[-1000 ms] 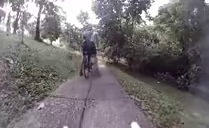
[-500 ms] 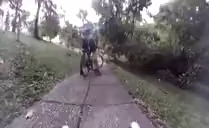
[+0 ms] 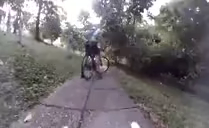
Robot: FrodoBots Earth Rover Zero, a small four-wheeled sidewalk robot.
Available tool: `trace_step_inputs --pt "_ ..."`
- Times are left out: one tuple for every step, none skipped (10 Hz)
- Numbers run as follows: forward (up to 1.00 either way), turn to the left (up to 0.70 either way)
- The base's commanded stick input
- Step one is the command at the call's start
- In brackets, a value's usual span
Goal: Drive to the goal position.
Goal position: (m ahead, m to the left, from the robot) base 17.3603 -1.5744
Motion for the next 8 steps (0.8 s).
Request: trace_step_inputs --pt "0.0 0.0" --pt "0.0 0.0" --pt "0.0 0.0" --pt "0.0 0.0" --pt "0.0 0.0" --pt "0.0 0.0" --pt "0.39 0.0" --pt "0.7 0.0"
